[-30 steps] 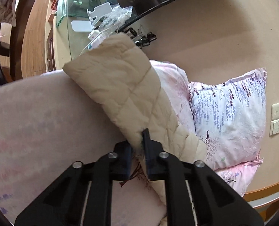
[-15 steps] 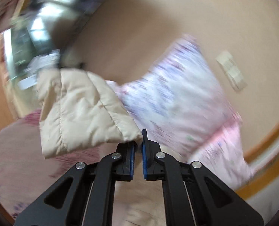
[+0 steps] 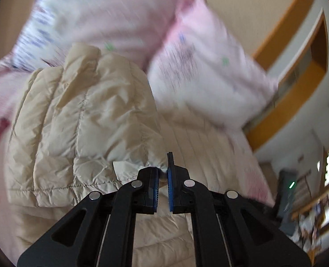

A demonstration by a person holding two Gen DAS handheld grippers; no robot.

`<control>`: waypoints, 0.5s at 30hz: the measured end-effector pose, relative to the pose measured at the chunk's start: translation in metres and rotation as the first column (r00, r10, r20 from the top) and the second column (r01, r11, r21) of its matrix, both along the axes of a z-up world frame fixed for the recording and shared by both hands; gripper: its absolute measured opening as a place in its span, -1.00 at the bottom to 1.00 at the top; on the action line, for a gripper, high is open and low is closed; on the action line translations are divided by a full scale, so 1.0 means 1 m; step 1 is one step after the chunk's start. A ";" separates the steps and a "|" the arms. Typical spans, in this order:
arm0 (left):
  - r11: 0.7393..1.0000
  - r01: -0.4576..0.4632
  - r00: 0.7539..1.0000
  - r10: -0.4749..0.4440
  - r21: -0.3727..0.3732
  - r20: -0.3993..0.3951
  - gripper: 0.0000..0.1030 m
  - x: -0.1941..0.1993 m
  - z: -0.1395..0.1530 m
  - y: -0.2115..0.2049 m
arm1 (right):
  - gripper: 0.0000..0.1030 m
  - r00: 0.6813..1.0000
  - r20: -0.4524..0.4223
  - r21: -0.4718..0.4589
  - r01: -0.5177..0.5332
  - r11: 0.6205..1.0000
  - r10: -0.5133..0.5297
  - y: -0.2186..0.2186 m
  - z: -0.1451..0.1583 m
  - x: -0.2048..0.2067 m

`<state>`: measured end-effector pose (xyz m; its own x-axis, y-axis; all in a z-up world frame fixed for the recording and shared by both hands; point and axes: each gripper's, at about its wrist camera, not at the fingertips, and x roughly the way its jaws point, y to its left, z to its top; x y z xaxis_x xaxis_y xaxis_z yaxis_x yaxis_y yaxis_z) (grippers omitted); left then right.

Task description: Fold large clothes

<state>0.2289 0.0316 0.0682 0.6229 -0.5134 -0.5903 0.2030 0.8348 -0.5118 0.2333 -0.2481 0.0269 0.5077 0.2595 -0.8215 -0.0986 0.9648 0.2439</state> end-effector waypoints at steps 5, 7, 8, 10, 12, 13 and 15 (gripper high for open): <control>0.989 0.137 0.986 -0.131 0.053 -0.108 -0.56 0.005 -0.032 -0.041 | 0.28 1.000 0.006 -0.023 0.018 1.000 -0.018 -0.006 0.000 0.000; 0.987 0.155 0.983 -0.150 0.041 -0.108 -0.08 -0.001 -0.032 -0.041 | 0.28 1.000 0.029 -0.043 0.013 0.999 -0.012 -0.004 0.004 -0.002; 0.987 0.154 0.984 -0.150 0.034 -0.101 0.23 -0.005 -0.030 -0.038 | 0.28 0.999 0.046 -0.050 0.002 0.999 0.001 -0.002 0.008 -0.004; 0.989 0.145 0.986 -0.144 0.001 -0.086 0.40 -0.017 -0.023 -0.024 | 0.28 0.996 0.079 -0.058 -0.032 0.998 0.037 0.007 0.015 -0.007; 0.990 0.135 0.989 -0.137 -0.035 -0.054 0.42 -0.027 -0.016 0.000 | 0.28 0.986 0.122 -0.073 -0.105 0.992 0.113 0.024 0.025 -0.011; 0.993 0.113 0.993 -0.114 -0.039 -0.043 0.43 -0.029 -0.014 0.012 | 0.28 0.979 0.140 -0.085 -0.137 0.987 0.147 0.034 0.028 -0.014; 0.999 0.019 0.999 -0.020 -0.032 -0.037 0.43 -0.029 -0.016 0.046 | 0.28 0.959 0.175 -0.115 -0.204 0.972 0.222 0.054 0.033 -0.018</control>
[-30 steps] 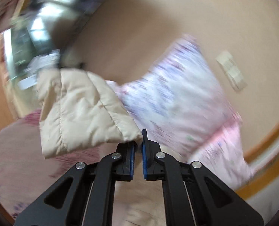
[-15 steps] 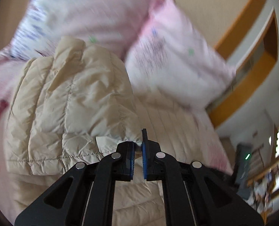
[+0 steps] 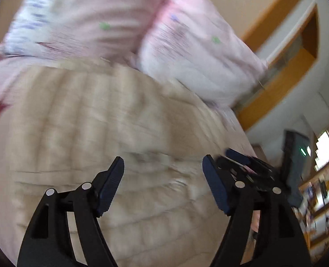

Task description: Fold large clothes

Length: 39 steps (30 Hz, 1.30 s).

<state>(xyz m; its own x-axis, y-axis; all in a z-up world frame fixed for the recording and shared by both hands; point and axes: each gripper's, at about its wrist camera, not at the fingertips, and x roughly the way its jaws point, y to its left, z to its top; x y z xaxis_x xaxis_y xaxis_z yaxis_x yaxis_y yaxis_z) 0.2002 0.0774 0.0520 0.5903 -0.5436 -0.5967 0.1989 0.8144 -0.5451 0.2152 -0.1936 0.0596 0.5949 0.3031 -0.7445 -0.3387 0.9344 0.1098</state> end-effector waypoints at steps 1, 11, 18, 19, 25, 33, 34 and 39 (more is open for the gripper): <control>0.999 -0.036 0.999 0.036 -0.001 -0.011 0.43 0.000 -0.004 0.011 | 0.28 0.998 0.027 -0.024 -0.048 0.999 0.049 0.017 0.002 -0.003; 0.976 -0.216 0.957 0.204 -0.036 -0.204 0.42 0.022 -0.062 0.076 | -0.38 0.970 0.127 -0.332 -0.157 0.930 0.209 0.134 -0.022 0.007; 0.980 -0.199 0.963 0.190 -0.030 -0.191 0.43 0.019 -0.064 0.074 | -0.89 0.998 0.044 0.043 0.048 0.998 -0.050 0.057 -0.004 0.029; 0.981 -0.192 0.965 0.183 -0.032 -0.186 0.43 0.017 -0.063 0.072 | -0.88 0.997 0.002 0.111 0.080 0.991 -0.081 0.040 -0.004 0.030; 0.986 -0.169 0.973 0.169 0.009 -0.159 0.53 0.014 -0.061 0.064 | -0.26 0.971 -0.186 0.237 0.190 0.953 -0.147 -0.008 -0.027 0.042; 0.986 -0.167 0.975 0.166 0.006 -0.146 0.53 0.007 -0.058 0.068 | -0.85 0.926 -0.270 0.313 0.344 0.885 -0.265 -0.044 -0.046 0.054; 0.986 -0.164 0.976 0.164 0.010 -0.141 0.53 0.004 -0.057 0.068 | -0.86 0.925 -0.280 0.326 0.342 0.881 -0.255 -0.047 -0.049 0.052; 0.983 -0.164 0.983 0.170 0.077 -0.076 0.82 -0.025 -0.044 0.074 | -0.87 0.932 -0.262 0.325 0.331 0.886 -0.252 -0.053 -0.046 0.035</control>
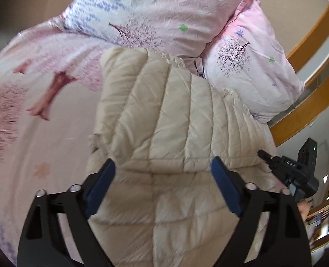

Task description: Fold large clothes

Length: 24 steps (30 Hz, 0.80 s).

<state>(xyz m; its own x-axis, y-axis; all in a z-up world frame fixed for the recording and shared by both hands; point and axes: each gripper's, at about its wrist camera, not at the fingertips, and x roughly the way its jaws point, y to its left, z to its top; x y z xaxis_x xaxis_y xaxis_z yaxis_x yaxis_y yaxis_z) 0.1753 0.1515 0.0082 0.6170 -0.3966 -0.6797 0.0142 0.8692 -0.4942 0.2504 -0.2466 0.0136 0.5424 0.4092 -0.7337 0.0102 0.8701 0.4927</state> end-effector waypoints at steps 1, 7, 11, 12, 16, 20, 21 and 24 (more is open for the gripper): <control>1.000 -0.003 1.000 0.003 0.010 0.012 0.83 -0.005 0.003 0.002 | -0.86 1.000 -0.019 -0.017 -0.004 1.000 0.004 0.000 -0.003 0.001; 0.993 -0.046 0.996 0.037 0.110 0.080 0.83 -0.054 0.014 0.022 | -0.40 0.998 -0.047 -0.087 -0.042 0.995 0.038 -0.002 0.001 -0.001; 0.989 -0.030 0.999 0.024 0.142 0.046 0.83 -0.089 0.003 0.036 | 0.15 0.996 0.016 -0.113 -0.090 0.990 0.092 -0.018 0.025 -0.029; 0.991 -0.016 0.999 0.012 0.134 0.034 0.83 -0.095 0.000 0.037 | 0.18 0.993 0.015 -0.113 -0.112 0.987 0.114 -0.028 0.030 -0.040; 0.994 0.034 0.999 -0.034 0.100 -0.004 0.83 -0.120 -0.012 0.039 | 0.36 0.993 -0.014 -0.142 -0.121 0.982 0.120 -0.067 0.037 -0.075; 0.995 0.096 0.994 -0.095 0.024 -0.051 0.68 -0.138 -0.024 0.037 | 0.36 0.996 -0.064 -0.172 -0.073 0.982 0.062 -0.119 0.030 -0.115; 0.994 0.105 0.993 -0.104 0.012 -0.057 0.67 -0.141 -0.026 0.036 | 0.36 0.996 -0.079 -0.165 -0.056 0.985 0.044 -0.133 0.027 -0.125; 0.991 0.133 0.989 -0.134 -0.020 -0.056 0.59 -0.155 -0.030 0.030 | 0.36 0.990 -0.140 -0.113 -0.017 0.993 0.001 -0.173 0.013 -0.153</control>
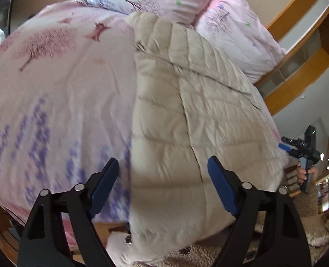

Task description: Fold large clothes

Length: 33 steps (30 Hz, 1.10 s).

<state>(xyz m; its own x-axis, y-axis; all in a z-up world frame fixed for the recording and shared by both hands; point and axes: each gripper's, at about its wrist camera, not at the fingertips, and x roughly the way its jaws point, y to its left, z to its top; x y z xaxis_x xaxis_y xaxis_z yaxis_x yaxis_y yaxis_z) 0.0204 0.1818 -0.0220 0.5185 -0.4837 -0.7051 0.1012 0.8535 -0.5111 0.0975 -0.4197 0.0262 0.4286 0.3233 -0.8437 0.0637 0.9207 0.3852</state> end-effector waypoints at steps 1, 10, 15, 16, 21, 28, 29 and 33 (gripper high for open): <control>1.000 0.004 1.000 -0.004 -0.002 0.006 0.58 -0.004 0.000 -0.002 | 0.36 1.000 -0.018 0.024 0.021 0.999 -0.021 -0.012 -0.006 -0.009; 0.989 0.046 0.999 -0.048 -0.137 -0.007 0.42 -0.026 -0.005 -0.012 | 0.30 0.997 -0.069 0.194 -0.028 0.981 0.042 -0.036 -0.027 -0.046; 0.986 0.071 0.997 -0.073 -0.150 -0.006 0.40 -0.036 -0.006 -0.017 | 0.30 0.987 -0.096 0.210 -0.105 0.972 0.128 -0.033 -0.026 -0.065; 0.985 0.076 0.997 -0.078 -0.155 -0.006 0.40 -0.039 -0.007 -0.018 | 0.30 0.984 -0.111 0.206 -0.111 0.972 0.136 -0.031 -0.028 -0.066; 0.984 0.061 0.996 -0.072 -0.169 -0.061 0.40 -0.046 -0.024 -0.016 | 0.30 0.979 -0.135 0.245 -0.114 0.963 0.150 -0.030 -0.041 -0.075; 0.976 0.042 0.995 -0.059 -0.214 -0.077 -0.10 -0.043 -0.039 -0.015 | -0.68 0.975 -0.098 0.295 -0.164 0.941 0.201 -0.023 -0.042 -0.079; 0.975 0.046 0.995 -0.064 -0.218 -0.075 -0.31 -0.043 -0.040 -0.014 | -0.72 0.975 -0.079 0.295 -0.176 0.939 0.208 -0.022 -0.037 -0.081; 0.968 0.066 0.996 -0.078 -0.244 -0.041 -0.79 -0.049 -0.033 -0.011 | -0.78 0.974 0.010 0.277 -0.219 0.936 0.225 -0.011 -0.012 -0.086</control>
<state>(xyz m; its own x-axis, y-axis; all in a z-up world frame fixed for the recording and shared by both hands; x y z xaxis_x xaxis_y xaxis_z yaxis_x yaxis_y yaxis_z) -0.0291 0.1705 -0.0553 0.4430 -0.6777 -0.5869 0.1267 0.6954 -0.7074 0.0117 -0.4312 0.0141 0.3019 0.6284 -0.7169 -0.1194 0.7710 0.6256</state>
